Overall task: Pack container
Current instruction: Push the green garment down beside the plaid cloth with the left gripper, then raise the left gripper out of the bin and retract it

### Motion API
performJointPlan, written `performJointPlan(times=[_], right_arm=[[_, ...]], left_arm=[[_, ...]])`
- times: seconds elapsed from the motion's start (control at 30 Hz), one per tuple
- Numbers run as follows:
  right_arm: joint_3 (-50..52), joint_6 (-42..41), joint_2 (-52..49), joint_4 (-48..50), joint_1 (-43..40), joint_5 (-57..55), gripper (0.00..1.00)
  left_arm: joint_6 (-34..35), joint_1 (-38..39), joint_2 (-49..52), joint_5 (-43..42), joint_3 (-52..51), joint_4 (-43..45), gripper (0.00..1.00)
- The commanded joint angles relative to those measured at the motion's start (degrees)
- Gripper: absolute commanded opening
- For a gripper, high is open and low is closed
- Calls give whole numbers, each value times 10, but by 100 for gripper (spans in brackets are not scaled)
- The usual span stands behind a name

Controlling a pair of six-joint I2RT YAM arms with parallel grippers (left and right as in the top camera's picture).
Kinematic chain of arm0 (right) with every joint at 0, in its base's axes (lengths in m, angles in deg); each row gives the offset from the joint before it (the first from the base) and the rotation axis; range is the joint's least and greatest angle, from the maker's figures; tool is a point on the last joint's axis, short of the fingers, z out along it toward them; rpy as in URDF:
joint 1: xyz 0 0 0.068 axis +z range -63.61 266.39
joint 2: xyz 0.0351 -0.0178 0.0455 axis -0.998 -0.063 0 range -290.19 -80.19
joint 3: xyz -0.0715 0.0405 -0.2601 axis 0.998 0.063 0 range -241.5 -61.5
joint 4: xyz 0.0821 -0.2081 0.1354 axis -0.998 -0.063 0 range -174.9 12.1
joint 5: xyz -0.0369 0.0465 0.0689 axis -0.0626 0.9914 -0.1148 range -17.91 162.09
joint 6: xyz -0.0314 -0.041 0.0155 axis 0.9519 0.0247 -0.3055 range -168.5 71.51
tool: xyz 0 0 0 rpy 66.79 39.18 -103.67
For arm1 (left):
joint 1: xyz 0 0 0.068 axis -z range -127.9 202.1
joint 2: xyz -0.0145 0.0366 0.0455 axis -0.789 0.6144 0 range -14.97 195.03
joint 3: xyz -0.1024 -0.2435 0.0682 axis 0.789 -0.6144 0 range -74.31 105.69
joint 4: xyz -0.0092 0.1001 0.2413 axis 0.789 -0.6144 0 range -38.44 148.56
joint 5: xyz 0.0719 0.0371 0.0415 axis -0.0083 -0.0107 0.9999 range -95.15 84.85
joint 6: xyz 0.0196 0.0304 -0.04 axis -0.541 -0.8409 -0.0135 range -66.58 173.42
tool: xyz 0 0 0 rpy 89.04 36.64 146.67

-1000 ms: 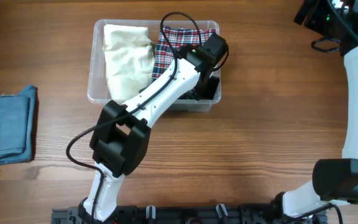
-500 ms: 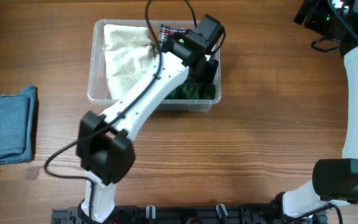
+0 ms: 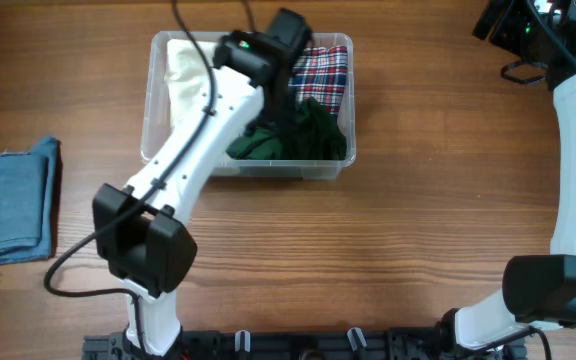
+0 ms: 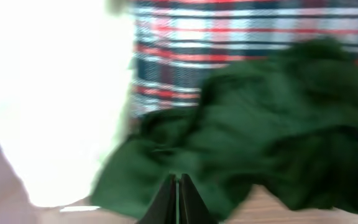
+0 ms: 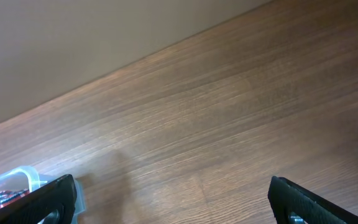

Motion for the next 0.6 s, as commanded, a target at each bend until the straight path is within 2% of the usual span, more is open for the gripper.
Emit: performJointPlan(times=[0.0,0.57], right_arm=[[2,-8,-2,2,0,-8,99],[2,-9,-2,2,0,-8,99]], left_arm=[[46,-33,-3,26,5,-22,4],[52,-54,54,13,-33,1,4]])
